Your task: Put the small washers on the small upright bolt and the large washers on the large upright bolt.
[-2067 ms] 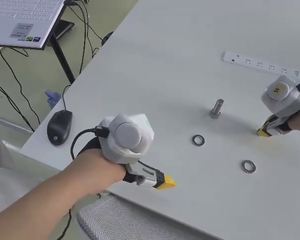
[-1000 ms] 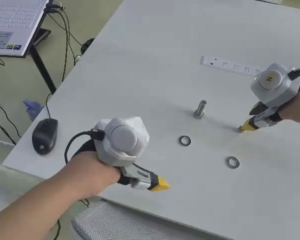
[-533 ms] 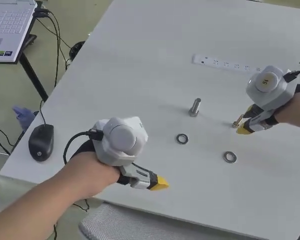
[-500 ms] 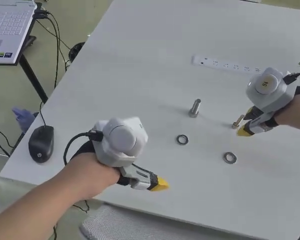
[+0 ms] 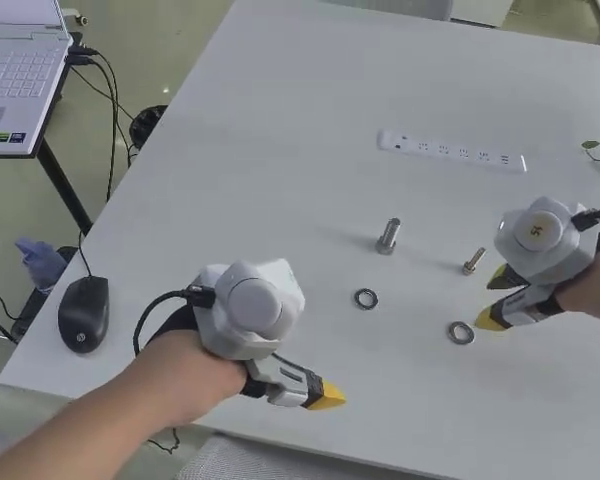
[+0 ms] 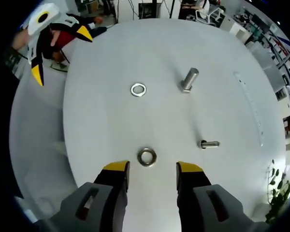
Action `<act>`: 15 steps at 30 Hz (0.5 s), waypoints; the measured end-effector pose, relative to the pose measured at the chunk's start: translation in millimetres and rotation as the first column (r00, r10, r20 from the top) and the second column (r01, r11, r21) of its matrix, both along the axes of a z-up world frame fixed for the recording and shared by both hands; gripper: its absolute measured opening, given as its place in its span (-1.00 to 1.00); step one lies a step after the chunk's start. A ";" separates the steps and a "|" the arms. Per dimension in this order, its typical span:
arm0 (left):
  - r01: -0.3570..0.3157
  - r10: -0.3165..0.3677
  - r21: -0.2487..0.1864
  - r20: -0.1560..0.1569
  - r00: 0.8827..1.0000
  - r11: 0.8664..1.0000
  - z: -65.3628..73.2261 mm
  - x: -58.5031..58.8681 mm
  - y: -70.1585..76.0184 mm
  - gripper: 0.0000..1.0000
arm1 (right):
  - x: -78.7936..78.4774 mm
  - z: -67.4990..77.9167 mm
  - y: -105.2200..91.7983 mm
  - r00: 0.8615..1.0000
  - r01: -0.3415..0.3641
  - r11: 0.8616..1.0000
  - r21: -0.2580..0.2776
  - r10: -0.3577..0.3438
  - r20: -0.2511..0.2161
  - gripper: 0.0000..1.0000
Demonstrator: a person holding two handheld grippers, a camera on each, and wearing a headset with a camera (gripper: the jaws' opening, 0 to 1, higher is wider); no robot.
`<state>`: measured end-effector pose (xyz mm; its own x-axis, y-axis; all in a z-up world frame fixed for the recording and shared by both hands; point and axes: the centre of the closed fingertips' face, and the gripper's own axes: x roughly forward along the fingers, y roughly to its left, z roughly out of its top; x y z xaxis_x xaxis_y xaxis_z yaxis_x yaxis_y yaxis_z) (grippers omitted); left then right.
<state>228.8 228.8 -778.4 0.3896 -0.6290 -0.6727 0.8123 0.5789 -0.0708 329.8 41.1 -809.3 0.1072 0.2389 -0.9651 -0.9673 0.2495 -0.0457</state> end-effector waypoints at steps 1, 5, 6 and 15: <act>0.002 -0.002 -0.001 0.001 1.000 1.000 0.5 -0.7 -0.4 0.67 | -2.0 -1.8 -0.4 1.000 -0.007 1.000 -0.005 0.007 0.000 -0.17; 0.002 -0.002 0.002 0.000 1.000 1.000 -0.2 -2.5 -0.9 0.67 | -3.0 -6.9 1.6 1.000 -0.012 1.000 0.007 0.012 -0.004 -0.12; 0.002 -0.002 0.004 0.000 1.000 1.000 -0.3 -2.7 -0.8 0.67 | -3.6 -9.4 1.4 1.000 -0.013 1.000 0.007 0.013 -0.011 -0.13; -0.030 0.030 0.017 0.005 1.000 0.999 -2.9 -2.2 2.2 0.66 | 0.4 -34.9 3.0 0.999 -0.028 1.000 0.011 0.029 -0.024 -0.13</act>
<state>226.6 231.1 -781.3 0.4114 -0.6053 -0.6814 0.7947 0.6043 -0.0570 330.2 44.0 -844.2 0.0767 0.2520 -0.9647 -0.9748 0.2222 -0.0194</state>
